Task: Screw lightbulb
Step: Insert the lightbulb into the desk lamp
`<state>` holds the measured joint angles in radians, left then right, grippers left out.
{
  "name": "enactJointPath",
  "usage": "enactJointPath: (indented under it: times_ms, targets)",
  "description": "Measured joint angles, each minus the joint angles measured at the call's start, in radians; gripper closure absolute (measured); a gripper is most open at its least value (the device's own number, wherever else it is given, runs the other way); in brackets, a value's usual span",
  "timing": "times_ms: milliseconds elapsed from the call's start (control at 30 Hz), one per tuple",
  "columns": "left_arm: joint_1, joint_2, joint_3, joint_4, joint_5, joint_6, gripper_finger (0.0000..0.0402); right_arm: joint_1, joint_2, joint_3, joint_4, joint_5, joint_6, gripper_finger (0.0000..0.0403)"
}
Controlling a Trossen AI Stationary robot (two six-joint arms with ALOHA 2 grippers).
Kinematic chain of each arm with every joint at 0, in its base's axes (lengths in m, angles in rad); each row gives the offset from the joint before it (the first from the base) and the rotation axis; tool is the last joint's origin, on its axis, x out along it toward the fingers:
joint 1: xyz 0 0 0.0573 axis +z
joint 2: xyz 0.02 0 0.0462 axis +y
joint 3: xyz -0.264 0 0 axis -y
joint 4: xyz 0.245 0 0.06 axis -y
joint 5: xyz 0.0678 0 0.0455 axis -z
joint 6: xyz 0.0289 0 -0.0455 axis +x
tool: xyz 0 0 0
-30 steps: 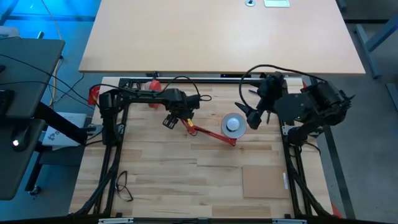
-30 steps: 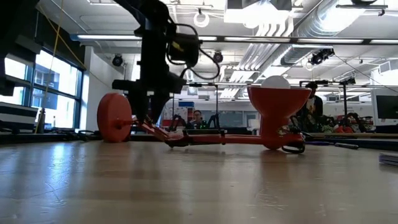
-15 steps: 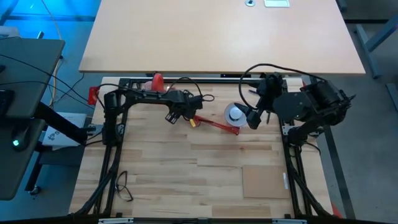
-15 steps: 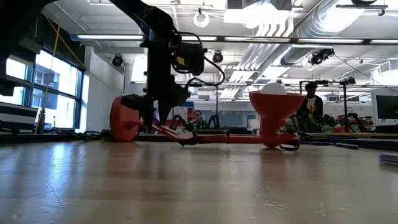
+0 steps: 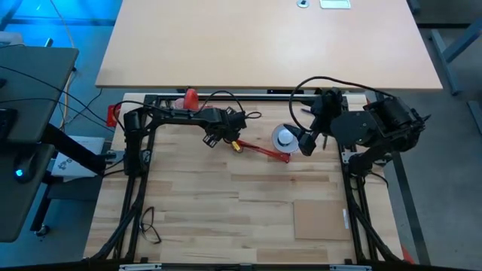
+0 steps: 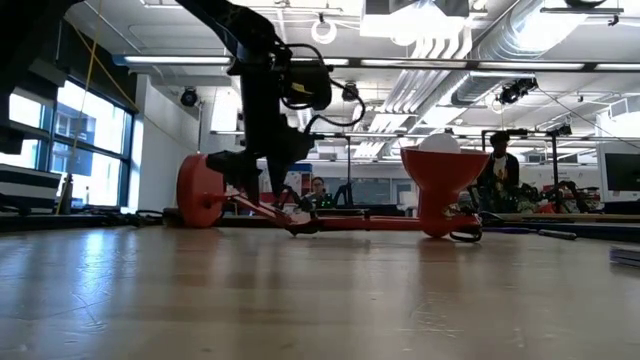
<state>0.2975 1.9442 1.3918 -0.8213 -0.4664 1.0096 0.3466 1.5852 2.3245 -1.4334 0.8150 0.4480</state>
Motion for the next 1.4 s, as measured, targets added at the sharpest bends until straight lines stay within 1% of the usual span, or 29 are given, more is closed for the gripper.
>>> enactJointPath:
  times_ms: [167,367,467,633,700,733,800,900,933,1000,1067,1167,1267,1400]
  targets:
    - [0.029,0.001,-0.037,0.004,0.010,0.076,0.0183,-0.002,0.000,0.000,0.000,0.008,-0.001,0.0004]
    - [0.065,0.000,-0.074,0.118,0.017,0.129,0.0183,-0.034,0.005,0.000,0.000,0.014,0.025,0.0004]
    - [0.076,-0.001,-0.094,0.143,0.048,0.166,0.0183,-0.046,0.014,0.000,0.003,0.002,0.025,0.0004]
    - [0.092,-0.001,-0.120,0.150,0.052,0.235,0.0184,-0.059,0.036,0.000,0.004,-0.027,0.024,0.0004]
    - [0.096,0.000,-0.124,0.146,0.053,0.245,0.0191,-0.061,0.047,0.000,0.004,-0.037,0.024,0.0004]
    - [0.096,0.000,-0.126,0.149,0.054,0.251,0.0200,-0.063,0.051,0.000,0.004,-0.040,0.023,0.0004]
    - [0.096,-0.001,-0.134,0.158,0.056,0.264,0.0235,-0.064,0.058,0.000,0.005,-0.042,0.019,0.0004]
    - [0.089,-0.001,-0.138,0.170,0.054,0.271,0.0317,-0.064,0.061,0.000,0.005,-0.043,0.017,0.0004]
    - [0.084,-0.001,-0.139,0.172,0.047,0.272,0.0332,-0.064,0.060,0.000,0.005,-0.043,0.018,0.0004]
    - [0.072,-0.001,-0.138,0.200,0.043,0.228,0.0332,-0.064,0.058,0.000,0.005,-0.042,0.018,0.0004]
    - [0.058,0.000,-0.138,0.219,0.016,0.201,0.0332,-0.064,0.056,0.000,0.005,-0.042,0.017,0.0004]
    - [0.040,0.002,-0.123,0.196,-0.001,0.165,0.0332,-0.064,0.056,0.000,0.005,-0.042,0.015,0.0004]
    - [0.021,-0.011,-0.085,0.143,0.032,0.047,0.0332,-0.064,0.056,0.000,0.005,-0.041,0.013,0.0004]
    - [-0.004,-0.068,-0.049,0.114,0.098,-0.132,0.0332,-0.062,0.036,0.003,0.034,-0.030,-0.025,0.0004]
